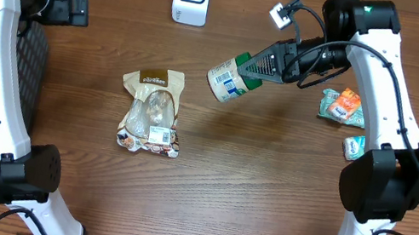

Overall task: Scan the item barcode
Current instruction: 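Carry the jar with the right gripper toward the scanner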

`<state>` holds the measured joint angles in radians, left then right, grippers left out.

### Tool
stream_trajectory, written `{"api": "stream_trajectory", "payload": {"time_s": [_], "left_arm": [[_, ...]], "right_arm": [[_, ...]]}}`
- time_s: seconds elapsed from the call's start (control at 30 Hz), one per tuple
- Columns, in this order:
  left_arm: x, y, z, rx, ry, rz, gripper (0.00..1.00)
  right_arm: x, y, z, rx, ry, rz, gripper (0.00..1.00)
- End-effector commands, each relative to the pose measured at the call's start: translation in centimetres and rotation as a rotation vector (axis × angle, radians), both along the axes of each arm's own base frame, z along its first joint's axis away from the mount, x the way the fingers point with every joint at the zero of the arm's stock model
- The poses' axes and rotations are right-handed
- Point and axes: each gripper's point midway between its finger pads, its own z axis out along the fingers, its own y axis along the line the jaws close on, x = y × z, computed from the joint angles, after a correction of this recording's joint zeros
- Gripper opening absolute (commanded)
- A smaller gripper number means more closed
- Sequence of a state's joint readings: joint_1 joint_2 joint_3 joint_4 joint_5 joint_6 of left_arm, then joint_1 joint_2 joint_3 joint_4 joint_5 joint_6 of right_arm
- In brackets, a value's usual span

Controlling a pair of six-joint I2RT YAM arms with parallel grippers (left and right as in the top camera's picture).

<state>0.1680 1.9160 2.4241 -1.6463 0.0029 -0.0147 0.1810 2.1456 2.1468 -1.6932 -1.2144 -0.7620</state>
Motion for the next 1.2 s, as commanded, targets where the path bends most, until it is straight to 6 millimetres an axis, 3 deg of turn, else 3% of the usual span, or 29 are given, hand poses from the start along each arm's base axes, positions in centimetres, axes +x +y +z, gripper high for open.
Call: {"api": "stream_trajectory", "payload": {"time_s": [0.0,0.17,0.3,0.43,0.53,0.73,0.87,1.0,1.17], "left_arm": [[0.0,0.2,-0.1,0.013,0.004,-0.012,1.00],[0.0,0.2,-0.1,0.013,0.004,-0.012,0.99],[0.0,0.2,-0.1,0.013,0.004,-0.012,1.00],[0.0,0.2,-0.1,0.013,0.005,-0.012,1.00],[0.0,0.2,-0.1,0.013,0.005,-0.012,1.00],[0.0,0.2,-0.1,0.013,0.005,-0.012,1.00],[0.0,0.2,-0.1,0.013,0.005,-0.012,1.00],[0.0,0.2,-0.1,0.013,0.005,-0.012,1.00],[0.0,0.2,-0.1,0.013,0.005,-0.012,1.00]], "right_arm": [[-0.7,0.1,3.3,0.056,-0.088,0.003,0.35],[0.3,0.3,1.3,-0.094,0.011,-0.064,0.31],[2.7,0.5,-1.0,-0.300,0.086,-0.224,0.29],[5.0,1.0,-0.3,-0.419,0.016,-0.369,0.29],[7.7,0.7,1.5,-0.501,-0.145,-0.503,0.30],[15.1,-1.0,3.9,-0.706,-0.581,-0.808,0.32],[18.4,1.8,4.6,-0.675,-0.804,-0.796,0.46],[21.0,4.7,4.0,-0.678,-1.055,-0.682,0.50],[23.9,7.8,0.8,-0.737,-1.349,-0.500,0.50]]}}
